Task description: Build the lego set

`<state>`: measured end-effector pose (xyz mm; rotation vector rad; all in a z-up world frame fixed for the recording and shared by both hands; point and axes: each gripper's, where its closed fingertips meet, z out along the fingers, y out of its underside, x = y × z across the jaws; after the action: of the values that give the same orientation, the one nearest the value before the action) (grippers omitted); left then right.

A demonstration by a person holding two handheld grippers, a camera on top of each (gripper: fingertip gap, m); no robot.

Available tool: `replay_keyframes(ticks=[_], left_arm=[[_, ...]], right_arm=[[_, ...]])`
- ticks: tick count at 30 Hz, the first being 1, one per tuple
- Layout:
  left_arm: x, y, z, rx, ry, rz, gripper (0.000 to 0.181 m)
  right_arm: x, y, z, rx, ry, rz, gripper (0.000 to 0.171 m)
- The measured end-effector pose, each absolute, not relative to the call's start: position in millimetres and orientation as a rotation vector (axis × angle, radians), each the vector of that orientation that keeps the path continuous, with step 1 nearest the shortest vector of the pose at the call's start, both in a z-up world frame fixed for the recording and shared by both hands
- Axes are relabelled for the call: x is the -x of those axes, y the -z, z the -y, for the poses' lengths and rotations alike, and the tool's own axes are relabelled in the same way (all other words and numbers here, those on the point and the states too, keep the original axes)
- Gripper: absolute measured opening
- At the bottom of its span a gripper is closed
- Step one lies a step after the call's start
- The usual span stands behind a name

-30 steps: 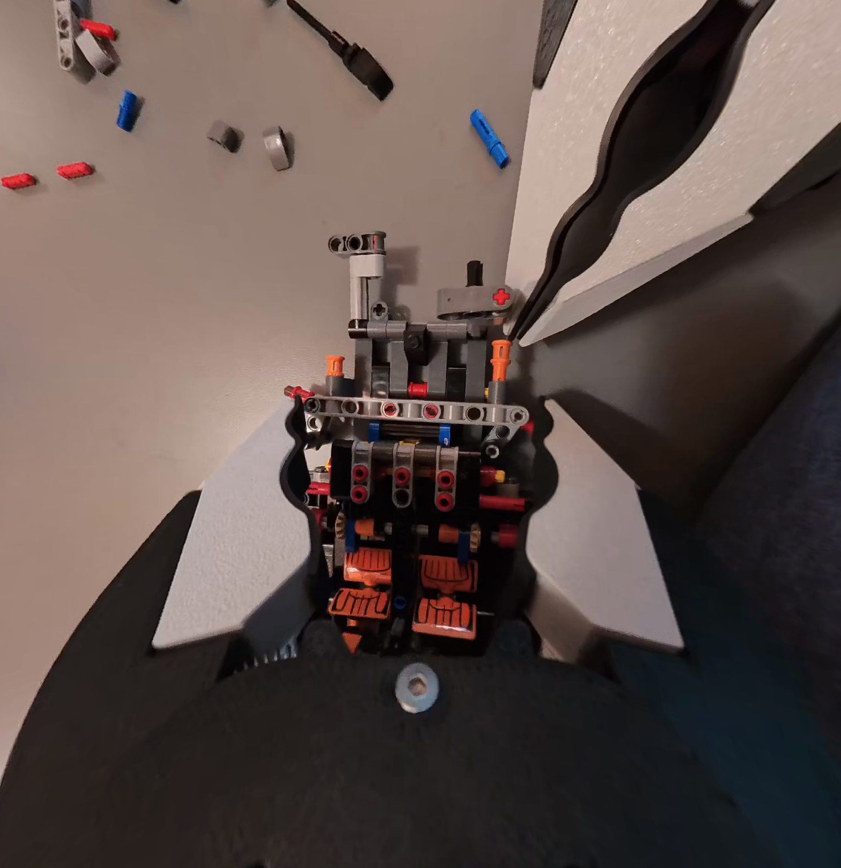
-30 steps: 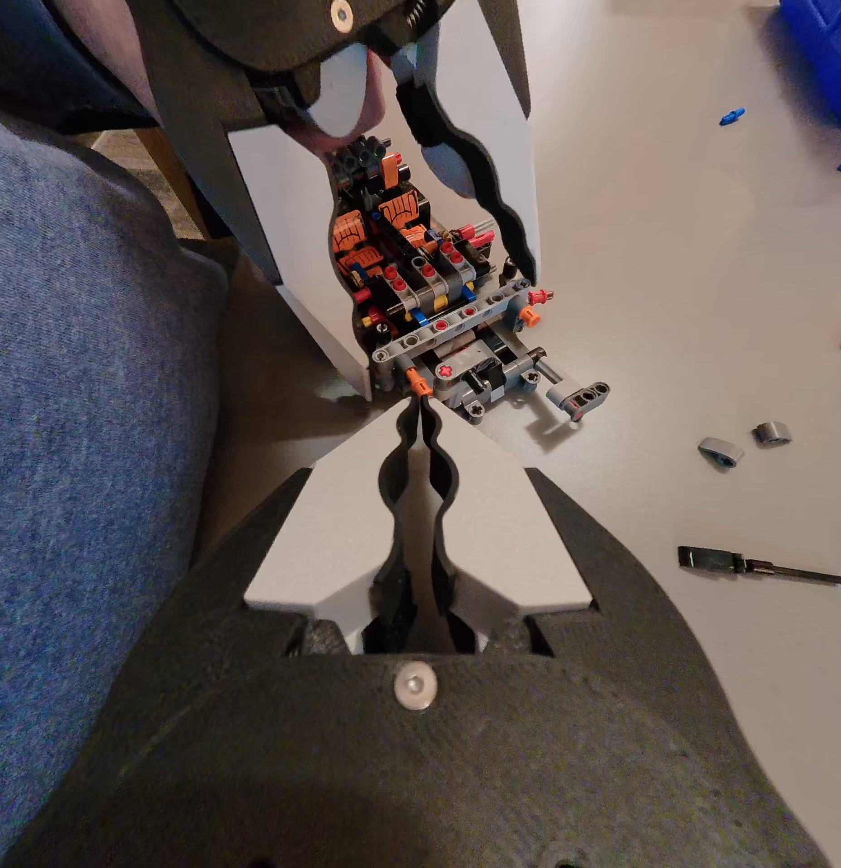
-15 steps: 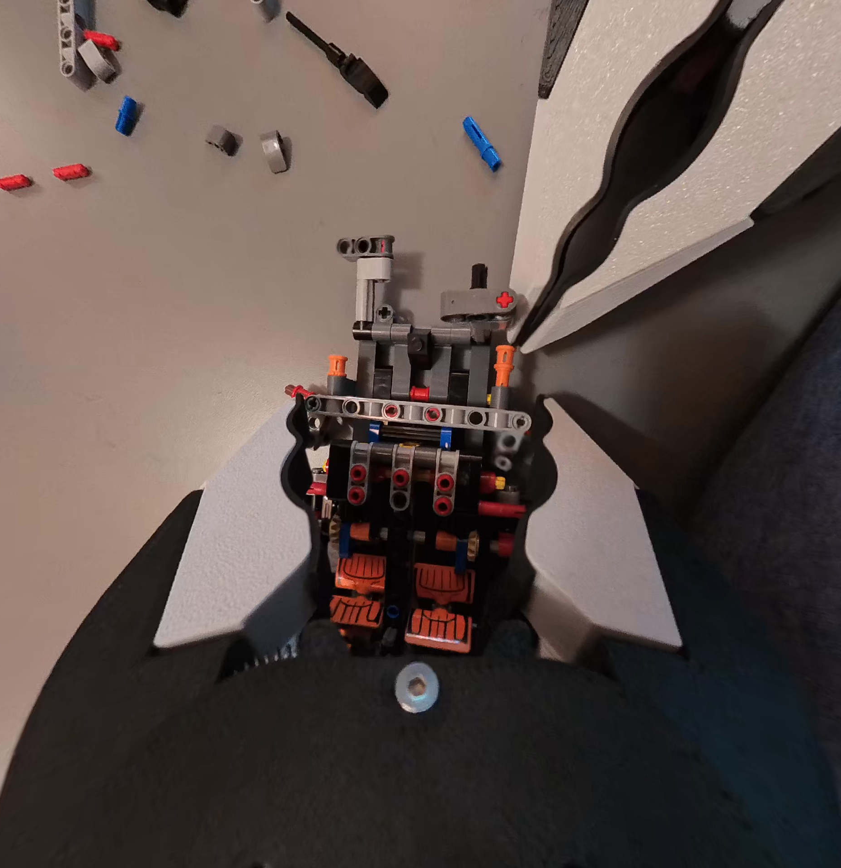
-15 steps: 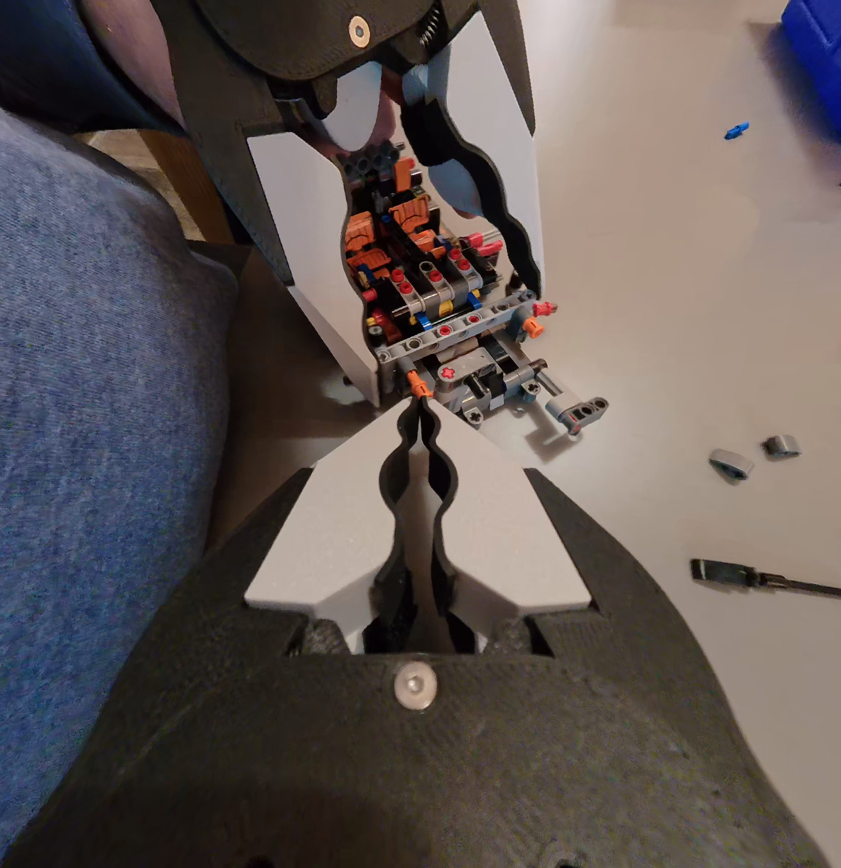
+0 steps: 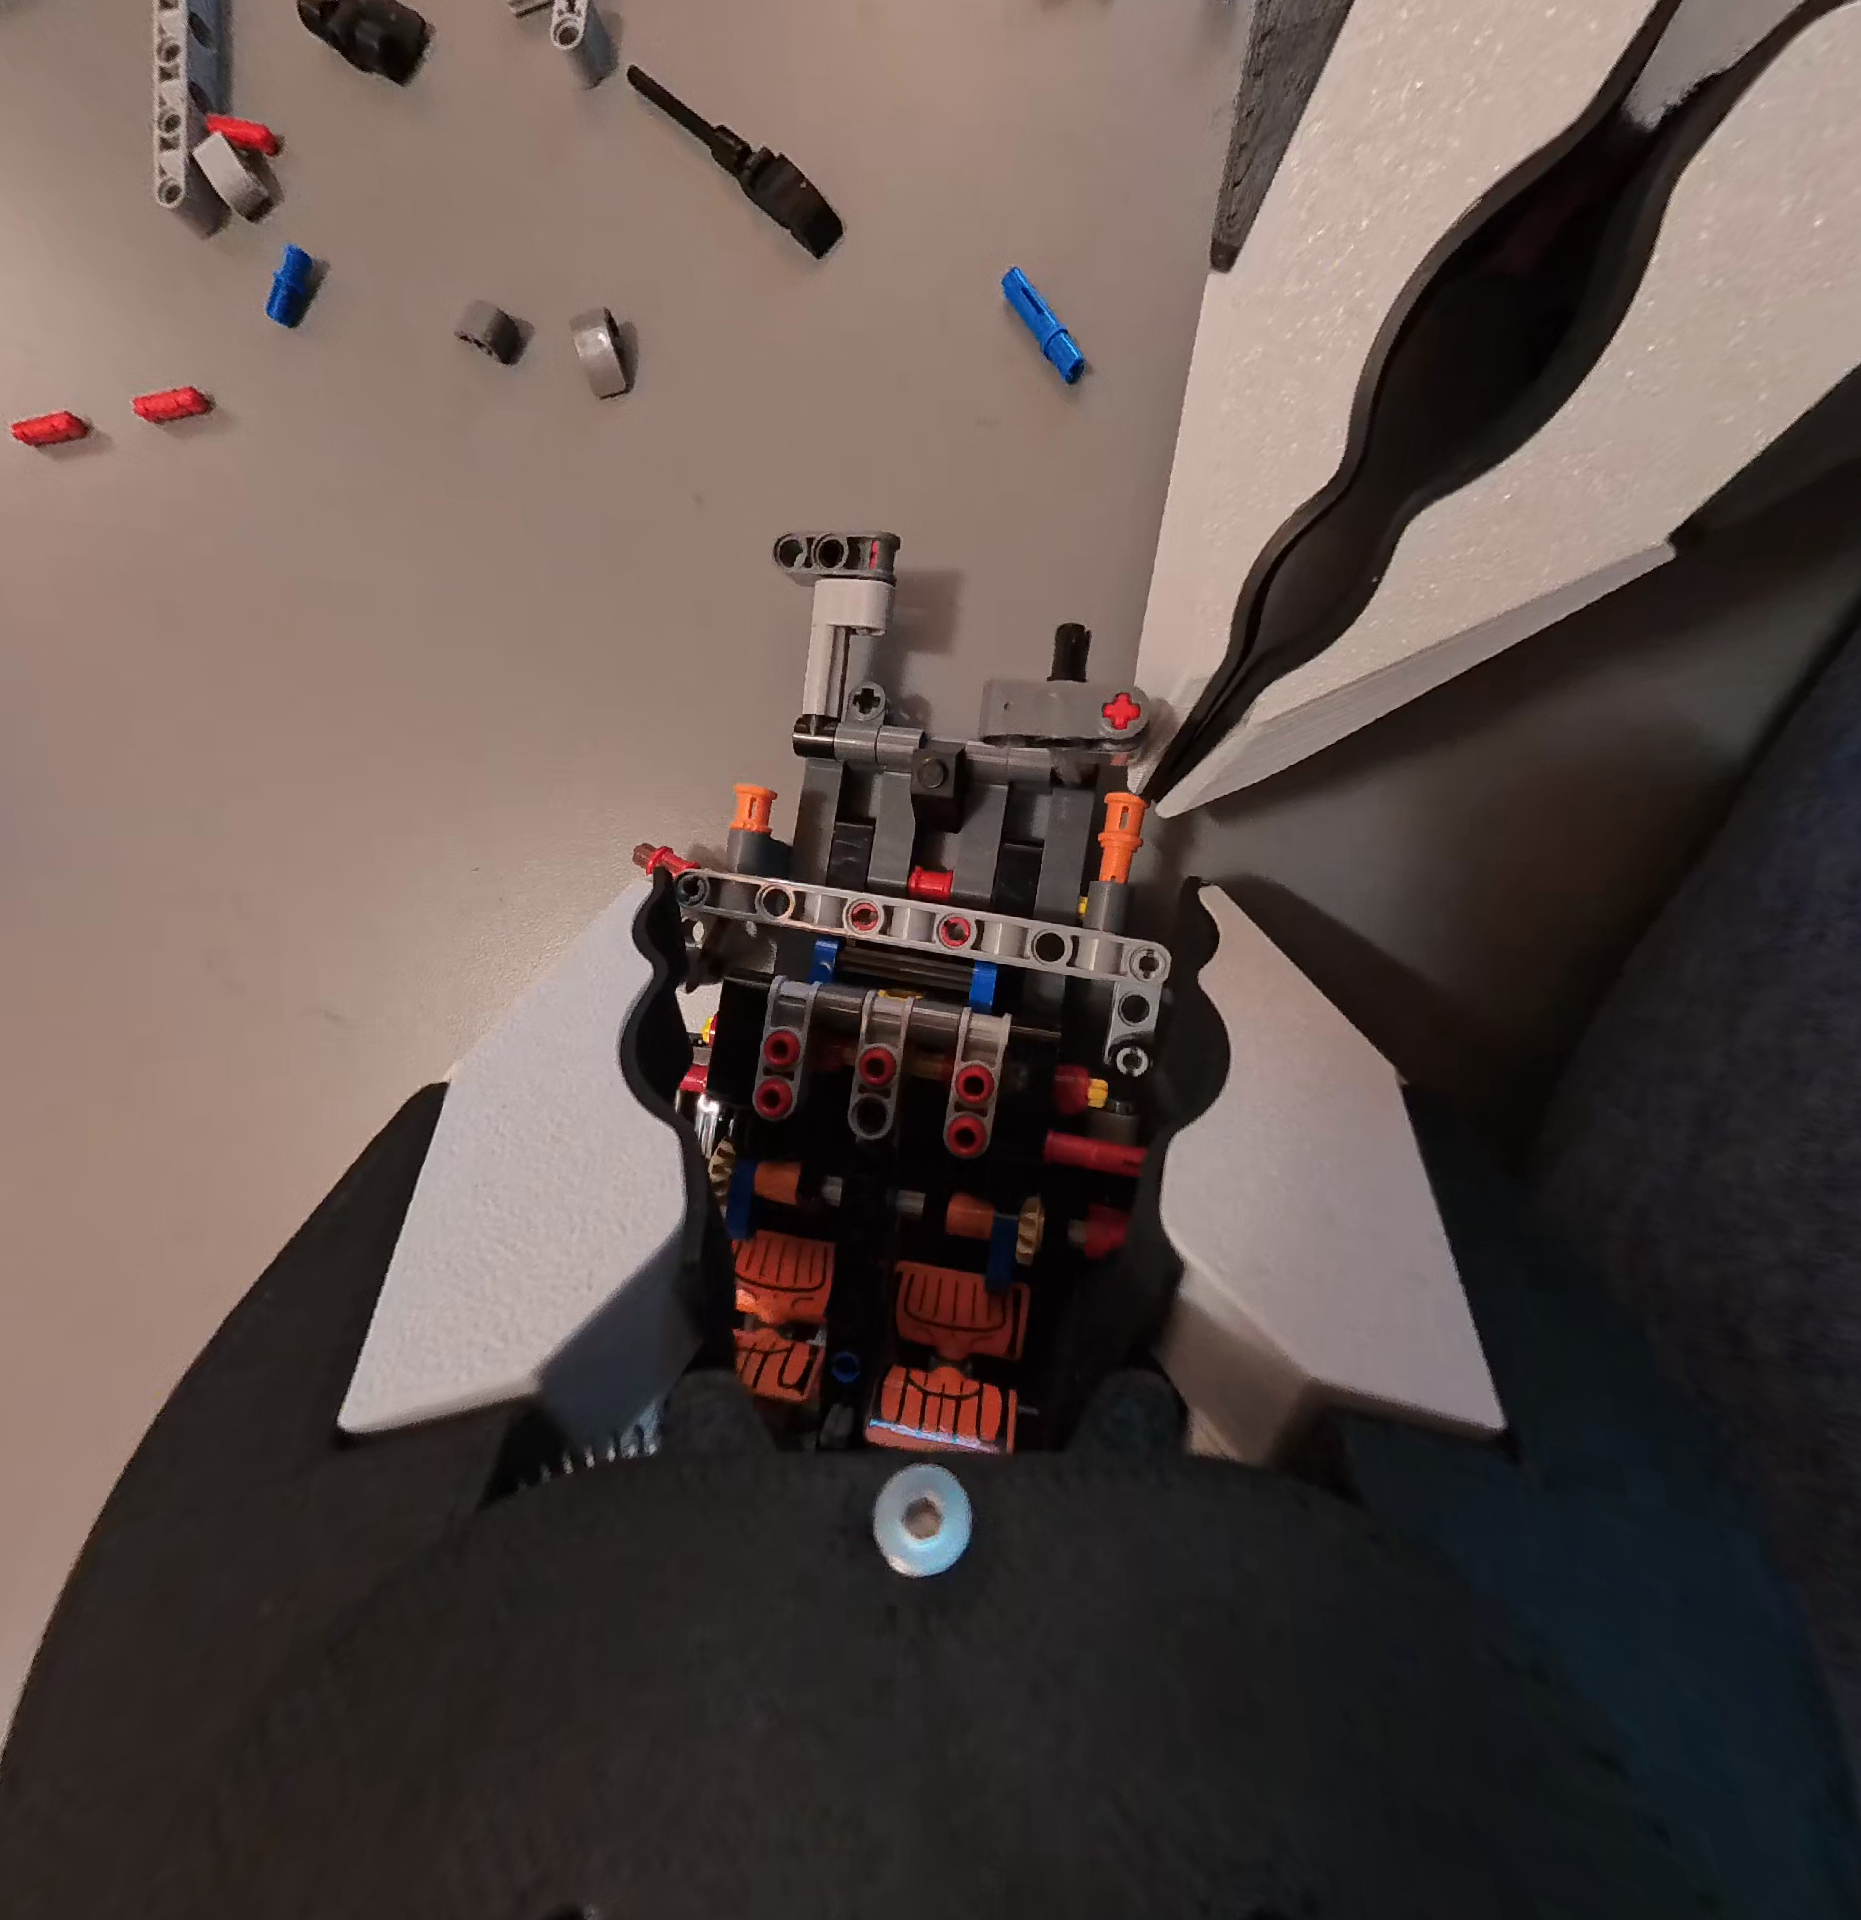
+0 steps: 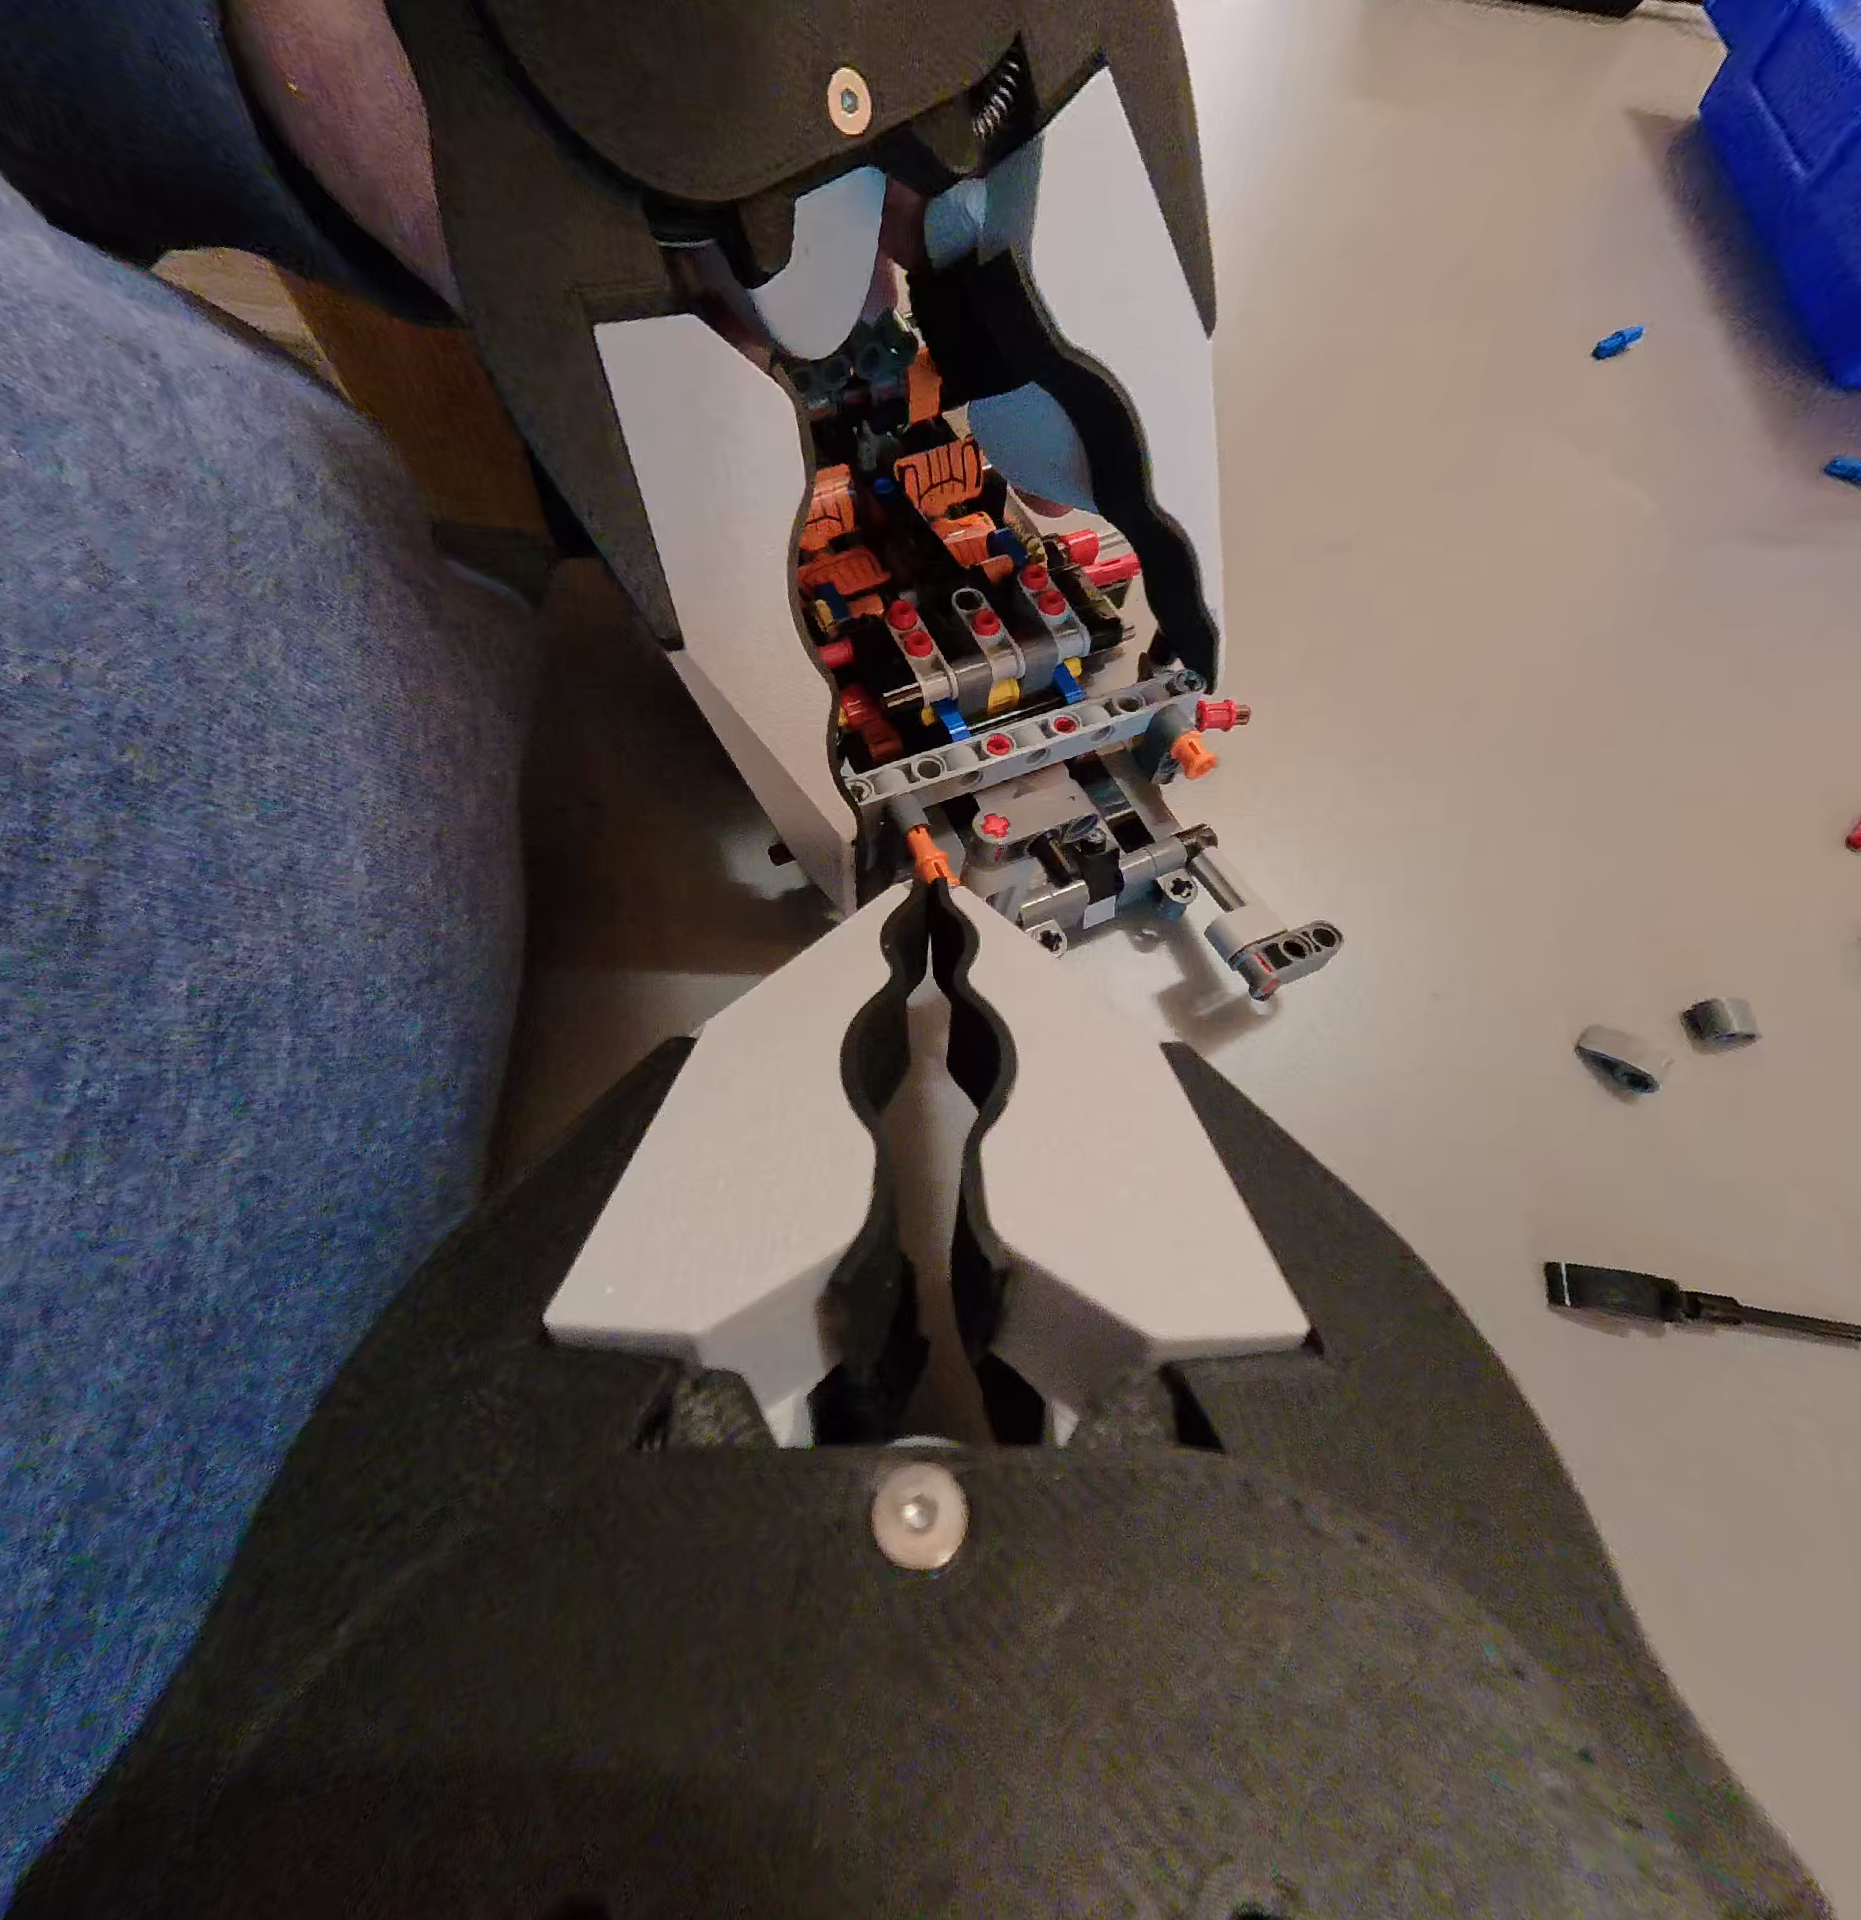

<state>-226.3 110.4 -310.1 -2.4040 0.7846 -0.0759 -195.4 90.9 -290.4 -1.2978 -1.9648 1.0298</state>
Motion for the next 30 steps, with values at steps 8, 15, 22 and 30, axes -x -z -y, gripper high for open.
replay_keyframes(ticks=[8,15,22,30], left_arm=[[227.0,309.1,-113.3,2.383,0.072,-0.760,0.084],[231.8,303.8,-107.0,2.413,0.045,-0.821,0.092],[236.8,298.4,-93.9,2.442,0.017,-0.834,0.097],[241.5,291.7,-80.1,2.456,0.045,-0.912,0.096]], right_arm=[[196.8,290.6,-87.7,1.281,-1.021,1.968,0.000],[196.4,292.1,-90.0,1.295,-1.024,1.972,0.000],[196.1,295.2,-85.7,1.273,-1.006,2.004,0.000],[194.7,294.4,-78.4,1.254,-1.031,2.025,0.000]])
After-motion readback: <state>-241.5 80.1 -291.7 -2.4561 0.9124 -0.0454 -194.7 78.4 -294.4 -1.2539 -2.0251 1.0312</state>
